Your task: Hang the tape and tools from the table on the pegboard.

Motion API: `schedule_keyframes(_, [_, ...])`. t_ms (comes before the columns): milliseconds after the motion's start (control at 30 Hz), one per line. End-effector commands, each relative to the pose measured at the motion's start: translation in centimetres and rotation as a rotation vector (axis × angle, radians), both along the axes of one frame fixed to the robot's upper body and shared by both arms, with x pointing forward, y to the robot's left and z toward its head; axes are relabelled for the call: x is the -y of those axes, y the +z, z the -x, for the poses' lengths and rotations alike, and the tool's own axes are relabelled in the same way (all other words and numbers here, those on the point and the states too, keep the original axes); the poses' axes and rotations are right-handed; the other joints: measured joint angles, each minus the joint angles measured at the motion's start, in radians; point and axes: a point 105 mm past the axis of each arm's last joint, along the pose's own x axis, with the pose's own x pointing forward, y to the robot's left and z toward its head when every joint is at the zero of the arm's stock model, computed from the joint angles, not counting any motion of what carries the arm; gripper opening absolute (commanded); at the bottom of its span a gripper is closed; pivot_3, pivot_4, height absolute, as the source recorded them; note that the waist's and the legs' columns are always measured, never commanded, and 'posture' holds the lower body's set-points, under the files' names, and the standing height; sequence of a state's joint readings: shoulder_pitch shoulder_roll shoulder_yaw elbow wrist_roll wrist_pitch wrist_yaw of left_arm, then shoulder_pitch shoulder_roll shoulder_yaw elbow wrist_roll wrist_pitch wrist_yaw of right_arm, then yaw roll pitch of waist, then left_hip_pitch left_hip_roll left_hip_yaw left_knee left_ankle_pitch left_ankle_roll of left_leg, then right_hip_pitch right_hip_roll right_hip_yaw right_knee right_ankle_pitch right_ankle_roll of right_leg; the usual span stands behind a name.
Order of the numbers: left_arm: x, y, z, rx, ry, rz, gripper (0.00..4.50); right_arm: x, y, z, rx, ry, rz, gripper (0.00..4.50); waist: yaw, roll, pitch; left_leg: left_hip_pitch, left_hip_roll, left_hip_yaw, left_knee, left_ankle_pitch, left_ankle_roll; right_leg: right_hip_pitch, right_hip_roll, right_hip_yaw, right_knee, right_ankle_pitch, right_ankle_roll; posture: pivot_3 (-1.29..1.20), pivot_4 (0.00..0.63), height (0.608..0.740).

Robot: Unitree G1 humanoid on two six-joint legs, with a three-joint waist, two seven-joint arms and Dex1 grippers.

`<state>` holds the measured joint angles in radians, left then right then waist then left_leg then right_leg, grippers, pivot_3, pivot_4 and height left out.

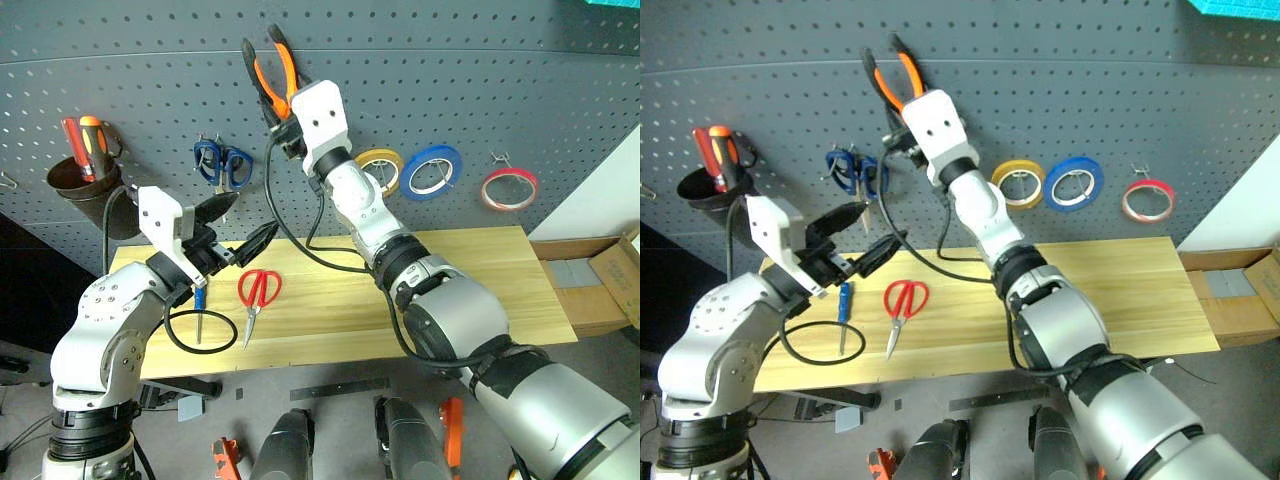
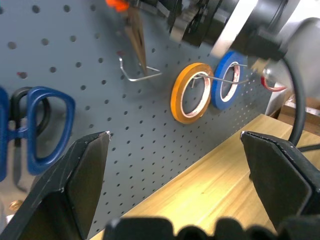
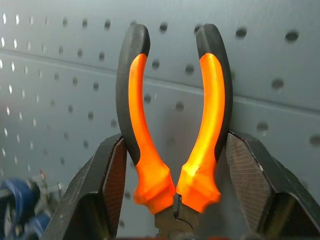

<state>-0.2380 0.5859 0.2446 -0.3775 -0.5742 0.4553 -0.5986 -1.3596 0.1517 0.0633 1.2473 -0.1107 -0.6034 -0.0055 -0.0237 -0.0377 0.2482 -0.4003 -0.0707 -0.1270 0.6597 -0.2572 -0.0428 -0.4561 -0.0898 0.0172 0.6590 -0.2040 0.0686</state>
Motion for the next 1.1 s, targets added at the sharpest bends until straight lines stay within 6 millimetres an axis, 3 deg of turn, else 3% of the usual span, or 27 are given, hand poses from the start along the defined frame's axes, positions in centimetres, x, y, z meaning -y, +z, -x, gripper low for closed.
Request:
schedule_keyframes(33, [0.4, 1.1, 0.5, 0.054, -0.009, -0.006, 4.5, 0.5, 0.8, 0.1, 0.049, -0.033, -0.013, 2.49, 0.001, 0.001, 0.001, 0.0, 0.0, 0.0, 0.0, 0.0, 0.0, 0.0, 0.0, 0.0, 0.0, 0.0, 0.0, 0.22, 0.266, 0.74])
schedule_keyframes(367, [0.4, 0.9, 0.1, 0.051, -0.009, -0.007, 4.5, 2.3, -2.6, -1.8, -0.115, -0.137, -0.024, 2.49, 0.001, 0.002, 0.002, 0.0, 0.0, -0.001, 0.0, -0.001, 0.001, 0.0, 0.0, 0.0, 0.0, 0.0, -0.001, 0.2, 0.268, 0.74])
schedule_keyframes(533, [0.6, 0.7, -0.1, 0.047, -0.013, -0.006, 4.5, 2.5, -2.6, -2.1, -0.136, -0.166, -0.037, 4.1, 0.001, 0.003, 0.003, 0.001, 0.0, -0.002, 0.0, -0.001, 0.002, 0.001, 0.0, -0.001, 0.001, 0.0, -0.001, 0.18, 0.268, 0.74])
schedule_keyframes(633, [0.6, 0.5, -0.3, 0.049, -0.002, -0.003, 4.5, 2.8, -2.1, -2.0, -0.13, -0.175, -0.076, 4.1, 0.0, 0.003, 0.003, 0.001, 0.0, -0.003, 0.0, 0.0, 0.001, 0.002, 0.0, -0.002, 0.002, 0.001, -0.003, 0.17, 0.267, 0.74])
schedule_keyframes(800, [0.5, 0.0, -0.6, 0.049, 0.032, -0.003, 4.5, 3.8, 0.8, 0.5, -0.011, -0.137, -0.222, 4.1, 0.002, 0.004, 0.003, 0.001, 0.0, -0.005, 0.0, 0.001, 0.0, 0.002, 0.001, -0.003, 0.002, 0.001, -0.004, 0.15, 0.264, 0.74])
schedule_keyframes(933, [0.4, -0.7, -0.6, 0.022, 0.063, 0.031, 4.5, 5.4, 3.1, 4.6, 0.052, -0.081, -0.319, 4.1, 0.001, 0.004, 0.003, 0.0, 0.0, -0.005, 0.0, 0.001, 0.0, 0.001, 0.001, -0.003, 0.0, 0.001, -0.004, 0.13, 0.265, 0.74])
schedule_keyframes(1100, [0.8, -2.4, -0.2, -0.021, 0.074, 0.024, 4.5, 6.2, 2.7, 7.8, -0.001, -0.016, -0.321, 4.1, -0.008, 0.004, 0.004, 0.001, 0.009, -0.001, -0.004, -0.001, 0.0, 0.001, 0.002, -0.001, -0.003, 0.001, -0.003, 0.11, 0.267, 0.74])
